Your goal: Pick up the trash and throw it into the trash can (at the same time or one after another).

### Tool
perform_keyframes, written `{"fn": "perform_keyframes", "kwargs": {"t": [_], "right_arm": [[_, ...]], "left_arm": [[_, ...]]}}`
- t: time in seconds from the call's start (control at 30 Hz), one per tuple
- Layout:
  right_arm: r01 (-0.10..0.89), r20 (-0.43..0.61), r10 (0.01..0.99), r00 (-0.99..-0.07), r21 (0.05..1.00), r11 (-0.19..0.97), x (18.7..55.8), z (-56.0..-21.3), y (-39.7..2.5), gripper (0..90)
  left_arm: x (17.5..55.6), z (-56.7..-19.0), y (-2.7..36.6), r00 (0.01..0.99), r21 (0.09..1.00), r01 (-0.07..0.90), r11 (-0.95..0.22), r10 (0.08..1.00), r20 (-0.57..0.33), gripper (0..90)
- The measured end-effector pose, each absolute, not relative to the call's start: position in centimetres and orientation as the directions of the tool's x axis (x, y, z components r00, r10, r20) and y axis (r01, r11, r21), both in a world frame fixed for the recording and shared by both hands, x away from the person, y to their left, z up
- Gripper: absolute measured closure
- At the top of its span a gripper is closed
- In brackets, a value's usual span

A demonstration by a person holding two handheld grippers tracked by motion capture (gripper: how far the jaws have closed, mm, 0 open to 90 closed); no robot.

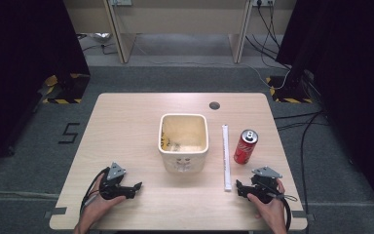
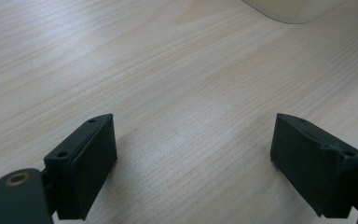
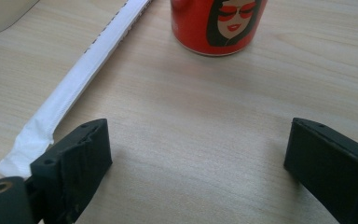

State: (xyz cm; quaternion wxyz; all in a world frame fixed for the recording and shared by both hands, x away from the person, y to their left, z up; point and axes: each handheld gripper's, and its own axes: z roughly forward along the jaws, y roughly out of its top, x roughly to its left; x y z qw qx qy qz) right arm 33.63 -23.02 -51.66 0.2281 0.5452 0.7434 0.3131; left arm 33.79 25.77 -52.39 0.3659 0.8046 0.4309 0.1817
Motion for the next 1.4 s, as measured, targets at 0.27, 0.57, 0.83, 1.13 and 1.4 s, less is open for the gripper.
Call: {"fn": "perform_keyframes", "kwargs": {"t": [0.27,0.57,0.83,1.13,1.4], "right_arm": [[0.660,0.012,0.957,-0.291,0.726,0.192,33.6,-51.5,-23.6,15.2],[0.623,0.009,0.955,-0.297,0.760,0.187,33.3,-50.4,-24.0,15.2],[0.595,0.000,0.953,-0.302,0.781,0.189,33.3,-49.5,-24.4,15.2],[0.579,-0.006,0.954,-0.299,0.794,0.187,33.5,-48.7,-24.7,15.3],[0.561,-0.019,0.954,-0.300,0.805,0.192,33.8,-47.7,-24.9,15.3]], "left_arm": [[33.8,-52.4,25.8,0.563,0.745,0.560,-0.361,0.826,-0.023,13.7],[33.8,-52.4,25.8,0.564,0.744,0.560,-0.363,0.826,-0.021,13.7],[33.8,-52.4,25.8,0.562,0.747,0.560,-0.359,0.827,-0.024,13.7],[33.8,-52.4,25.8,0.561,0.746,0.560,-0.359,0.827,-0.024,13.7],[33.8,-52.4,25.8,0.562,0.747,0.560,-0.359,0.827,-0.024,13.7]]}}
